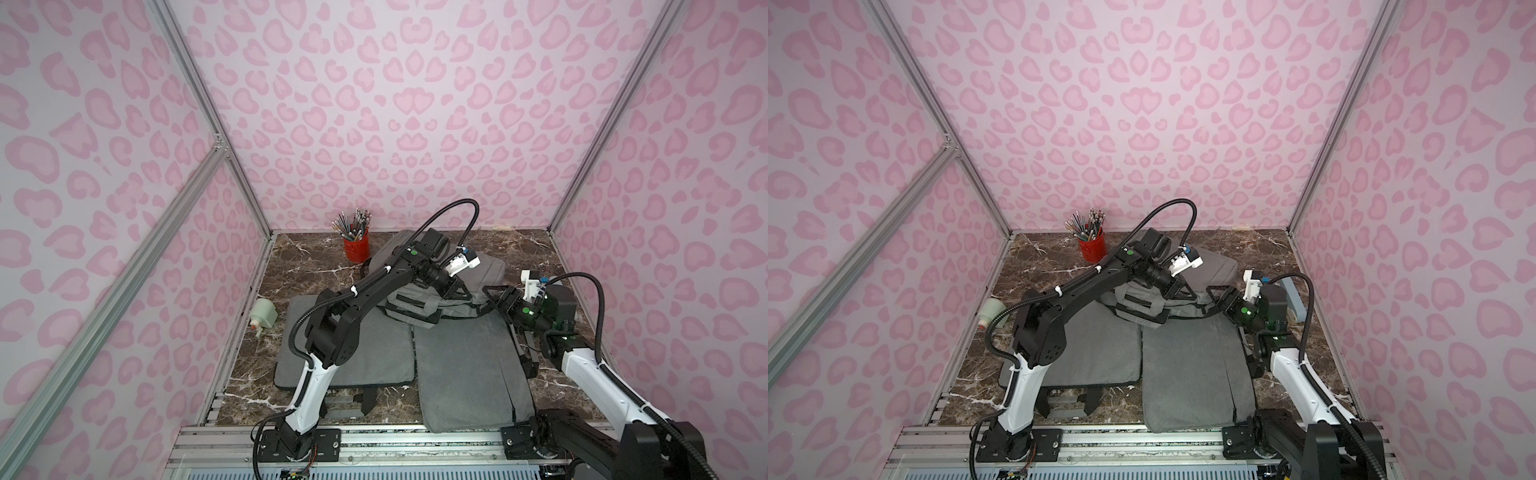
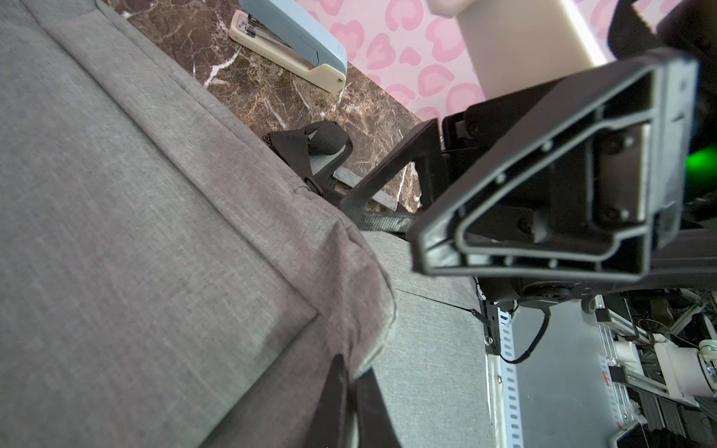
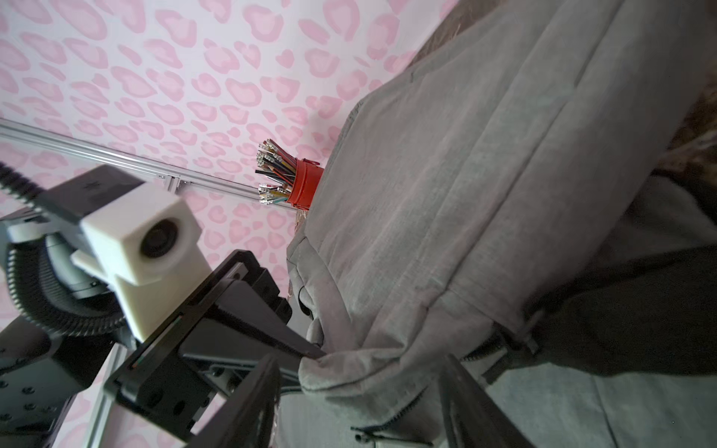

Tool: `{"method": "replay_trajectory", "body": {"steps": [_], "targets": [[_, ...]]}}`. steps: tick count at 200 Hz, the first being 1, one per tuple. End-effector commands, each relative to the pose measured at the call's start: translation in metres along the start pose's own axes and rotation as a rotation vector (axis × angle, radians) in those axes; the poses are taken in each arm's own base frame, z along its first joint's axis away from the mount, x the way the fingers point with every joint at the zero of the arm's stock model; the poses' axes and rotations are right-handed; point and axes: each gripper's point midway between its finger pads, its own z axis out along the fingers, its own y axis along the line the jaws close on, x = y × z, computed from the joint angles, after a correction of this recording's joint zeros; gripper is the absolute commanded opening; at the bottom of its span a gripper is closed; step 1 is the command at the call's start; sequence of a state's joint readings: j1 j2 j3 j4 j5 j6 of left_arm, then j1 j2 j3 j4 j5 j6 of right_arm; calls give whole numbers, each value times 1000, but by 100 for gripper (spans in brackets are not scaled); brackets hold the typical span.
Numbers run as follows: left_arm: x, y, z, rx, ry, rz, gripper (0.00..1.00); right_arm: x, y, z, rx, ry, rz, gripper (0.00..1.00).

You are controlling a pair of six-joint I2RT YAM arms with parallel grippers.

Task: Open the zippered laptop bag and take out the laptop
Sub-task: Unzip the zipper on the zippered laptop bag.

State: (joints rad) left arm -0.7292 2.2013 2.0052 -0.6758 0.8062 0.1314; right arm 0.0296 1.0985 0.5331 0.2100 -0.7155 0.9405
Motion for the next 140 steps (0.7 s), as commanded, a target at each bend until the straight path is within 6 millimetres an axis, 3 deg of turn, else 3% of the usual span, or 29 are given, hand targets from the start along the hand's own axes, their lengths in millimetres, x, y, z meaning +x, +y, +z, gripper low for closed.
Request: {"method": "replay_trajectory", "body": {"steps": [1, 20, 57, 94, 113, 140], "targets": [[-12, -5, -7, -21, -39, 63, 3, 4, -6, 8, 24, 35, 71, 67], [-8, -4, -5, -39, -28, 75, 4, 5, 2, 18, -18, 52, 89, 63], [-3, 1, -5, -106, -7, 80, 12, 4, 11, 29, -38, 75, 93, 30], [-3, 5, -13, -199, -20, 76, 25, 7, 12, 29, -43, 87, 106, 8], [-2, 4, -16, -270, -22, 78, 39, 7, 14, 28, -40, 89, 114, 5], [3, -3, -24, -357, -39, 34, 49, 9, 15, 27, -39, 92, 155, 2]]}}
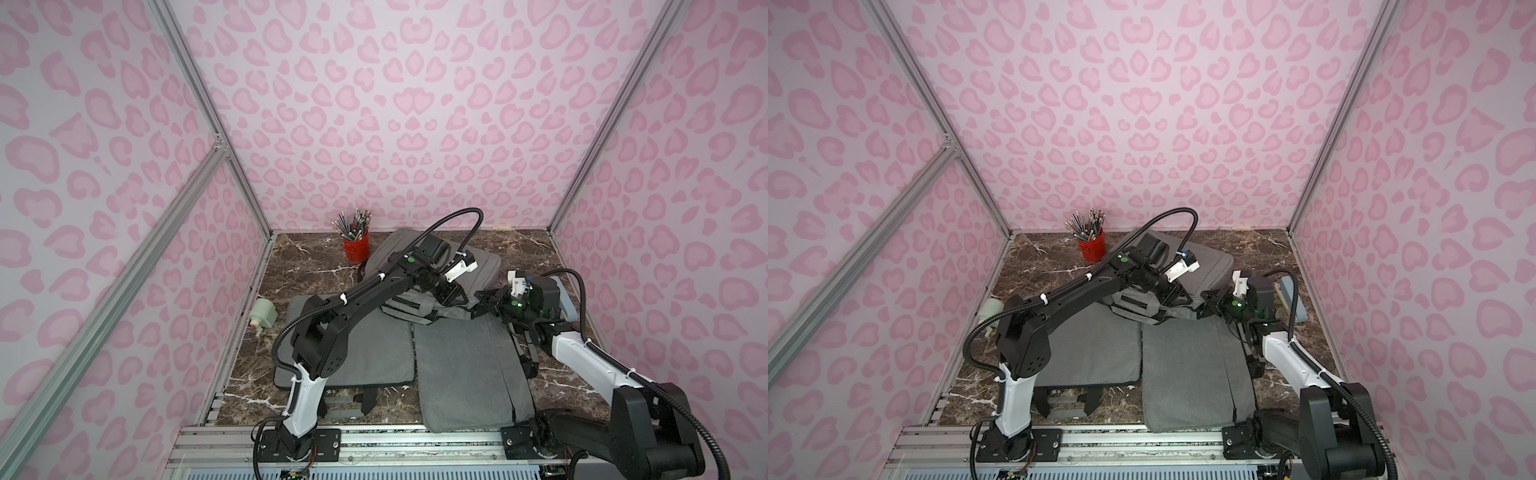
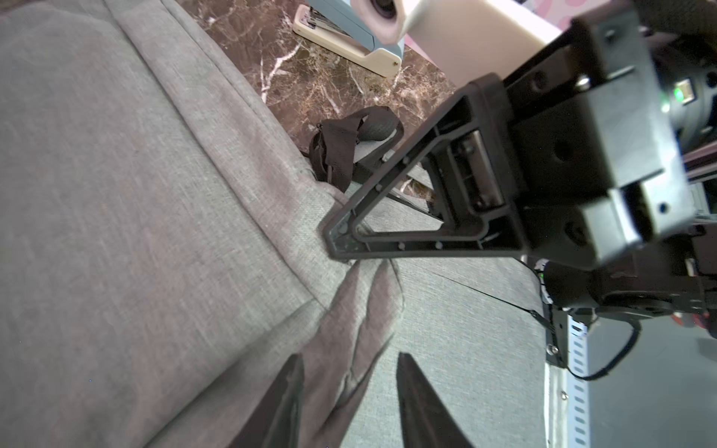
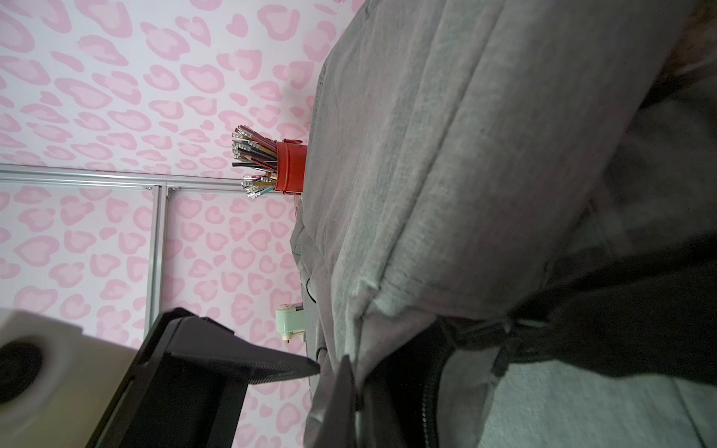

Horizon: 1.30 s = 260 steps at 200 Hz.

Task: Open the zippered laptop bag and take out the laptop
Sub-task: Unzip the zipper on the zippered laptop bag.

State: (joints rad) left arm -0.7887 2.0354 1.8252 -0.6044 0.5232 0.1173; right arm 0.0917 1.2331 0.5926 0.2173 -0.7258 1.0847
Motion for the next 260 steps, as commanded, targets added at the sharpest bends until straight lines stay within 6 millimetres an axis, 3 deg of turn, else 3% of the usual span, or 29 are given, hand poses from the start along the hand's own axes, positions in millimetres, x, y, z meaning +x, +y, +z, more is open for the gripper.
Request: {"method": "replay_trajectory", "body": {"steps": [1, 23, 50, 56, 110, 149, 221, 260], "targets": [[-7, 5, -11, -114, -49, -35, 50, -1, 18, -1, -64, 4, -9, 2], [-1, 0, -21, -175, -100, -119, 53, 2, 19, 0, -60, 11, 5, 2], [8, -21, -20, -240, -167, -141, 53, 7, 21, 2, -57, 19, 21, 0], [18, -22, -15, -249, -162, -155, 53, 7, 21, 3, -54, 19, 24, 0], [30, -37, 9, -370, -242, -150, 48, 14, 25, 5, -64, 28, 56, 0], [17, -47, 29, -346, -296, -124, 38, 16, 26, 4, -69, 29, 66, 0], [11, -24, 41, -443, -288, -113, 36, 21, 28, 2, -86, 45, 68, 0], [32, -10, 38, -501, -224, -138, 31, 20, 26, 2, -89, 39, 67, 0]]}}
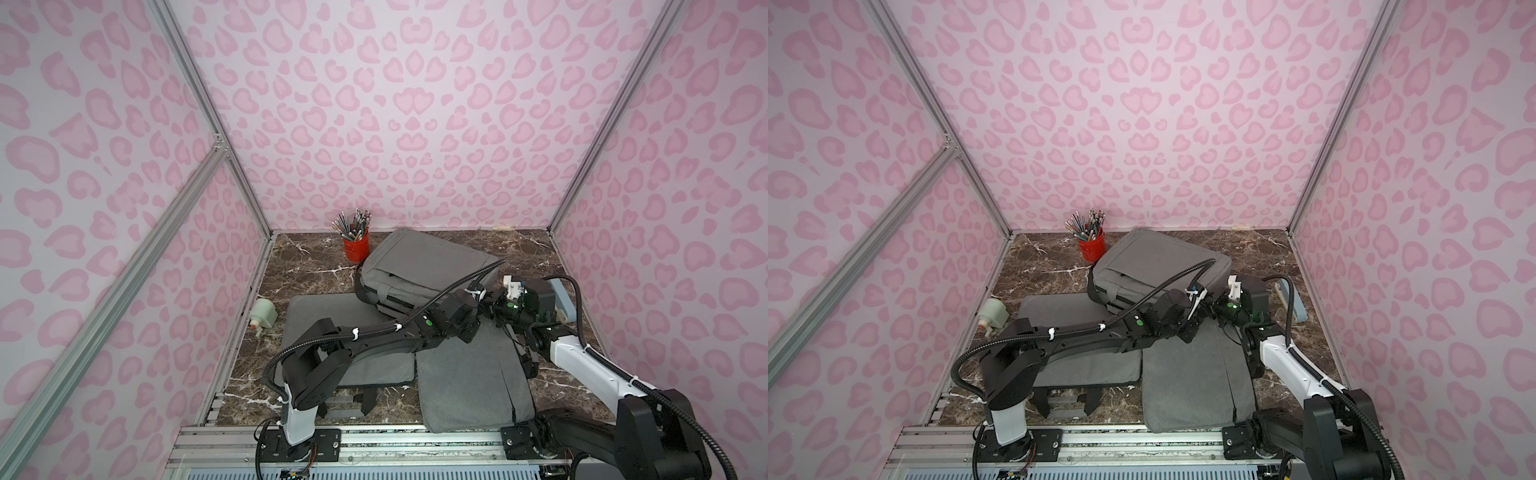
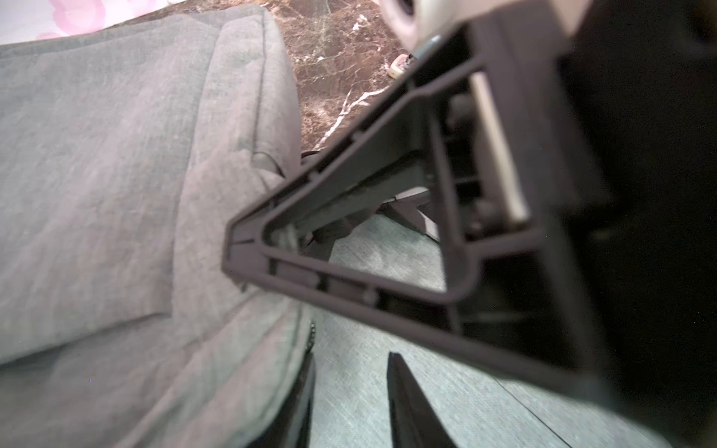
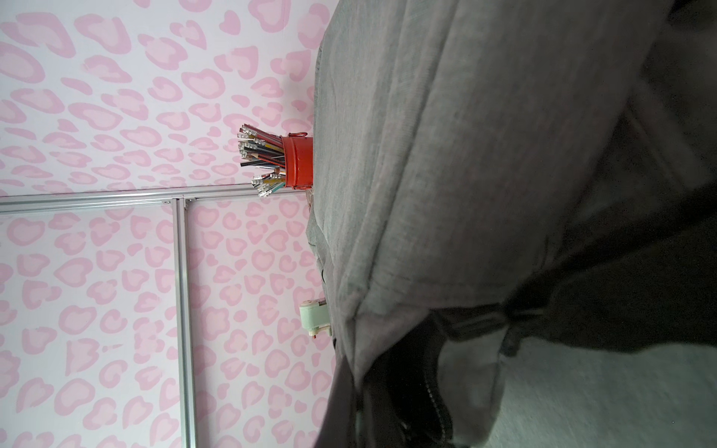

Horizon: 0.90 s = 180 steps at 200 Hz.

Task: Open the zippered laptop bag and take out the laptop
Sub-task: Unzip the zipper on the zippered laptop bag.

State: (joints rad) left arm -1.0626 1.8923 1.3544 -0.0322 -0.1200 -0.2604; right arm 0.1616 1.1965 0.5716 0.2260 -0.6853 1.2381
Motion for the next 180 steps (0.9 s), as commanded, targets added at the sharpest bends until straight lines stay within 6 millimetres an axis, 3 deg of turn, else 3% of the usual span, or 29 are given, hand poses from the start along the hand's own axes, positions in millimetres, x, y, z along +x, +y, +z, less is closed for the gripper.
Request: {"method": "replay_trajectory", "body": {"steps": [1, 59, 100, 145, 180], "targets": [[1, 16, -2, -75, 3, 2, 31, 3, 17, -1, -77, 25, -45, 0], [13, 15, -14, -59, 42, -18, 29, 1, 13, 1, -69, 25, -44, 0], [11, 28, -16, -101, 36, -3, 29, 2, 13, 1, -72, 25, -43, 0], [10, 15, -3, -34, 47, -17, 31, 3, 14, 2, -72, 29, -46, 0], [7, 11, -3, -9, 42, -15, 32, 4, 11, 1, -63, 29, -48, 0]]}}
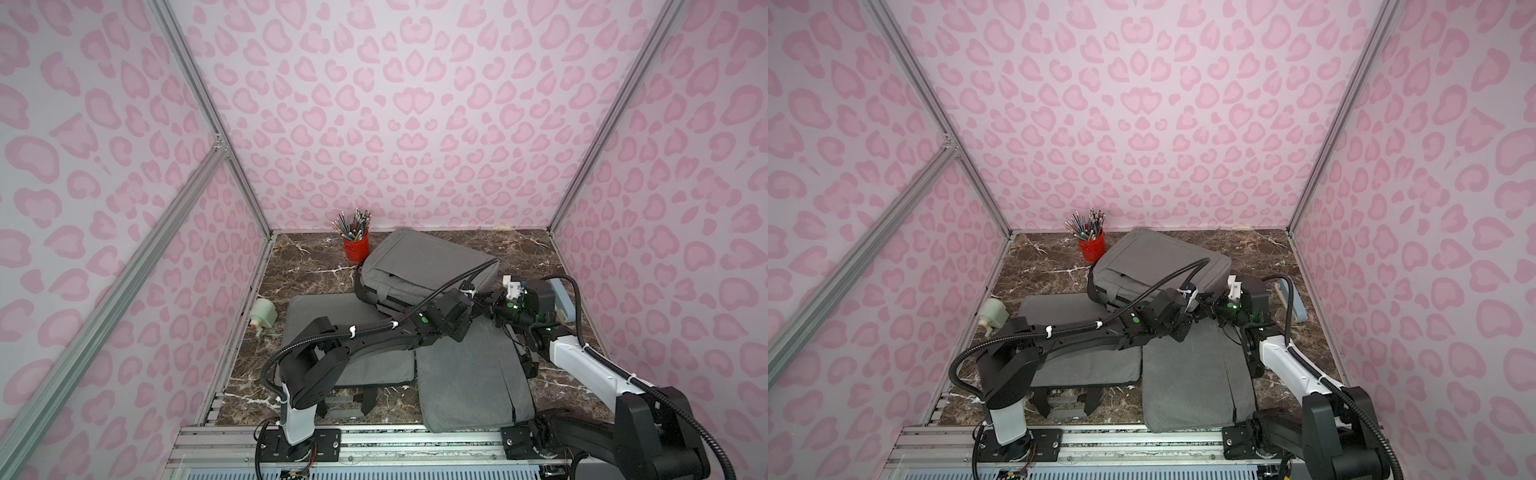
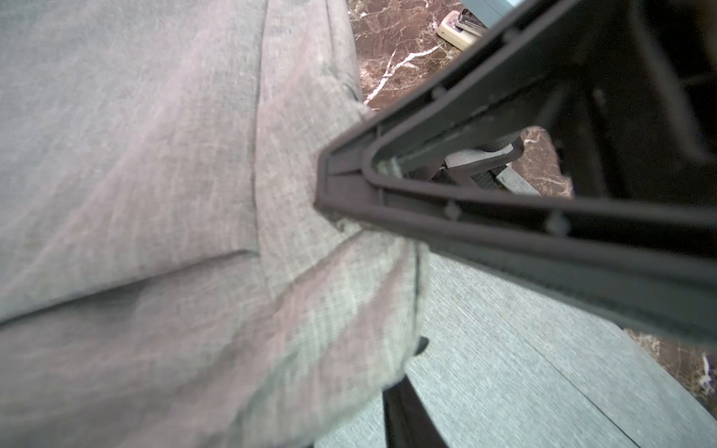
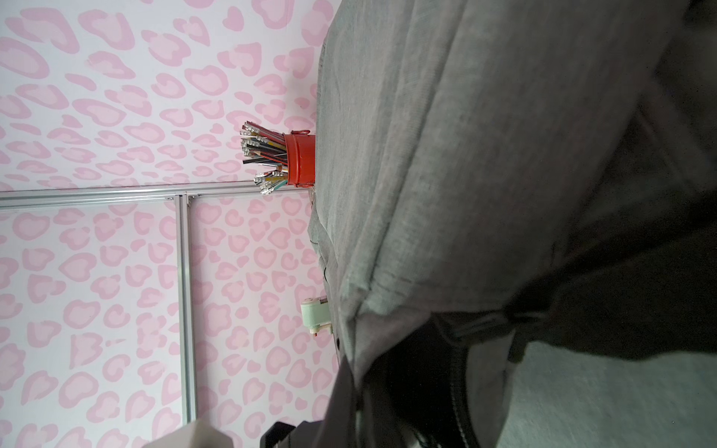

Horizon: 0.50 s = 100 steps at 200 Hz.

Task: Open the zippered laptop bag and take out the laptop
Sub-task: Unzip the zipper on the zippered laptop bag.

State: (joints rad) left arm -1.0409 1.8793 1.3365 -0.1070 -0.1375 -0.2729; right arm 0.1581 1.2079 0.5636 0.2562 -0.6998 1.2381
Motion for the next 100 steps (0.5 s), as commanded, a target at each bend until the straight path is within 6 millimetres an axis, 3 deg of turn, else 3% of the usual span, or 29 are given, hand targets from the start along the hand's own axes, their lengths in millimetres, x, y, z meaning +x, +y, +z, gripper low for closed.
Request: {"method": "replay_trajectory", "body": {"steps": [1, 48, 59, 100], "targets": [[-10, -9, -2, 49, -27, 1, 32, 4, 11, 0, -49, 22, -42, 0], [-12, -12, -22, 55, -37, -85, 34, 2, 10, 1, -41, 15, -47, 0], [-11, -17, -25, 60, -31, -100, 39, 2, 10, 2, -42, 17, -46, 0], [3, -18, -11, 42, 20, -147, 39, 2, 12, 0, -47, 13, -46, 0]]}}
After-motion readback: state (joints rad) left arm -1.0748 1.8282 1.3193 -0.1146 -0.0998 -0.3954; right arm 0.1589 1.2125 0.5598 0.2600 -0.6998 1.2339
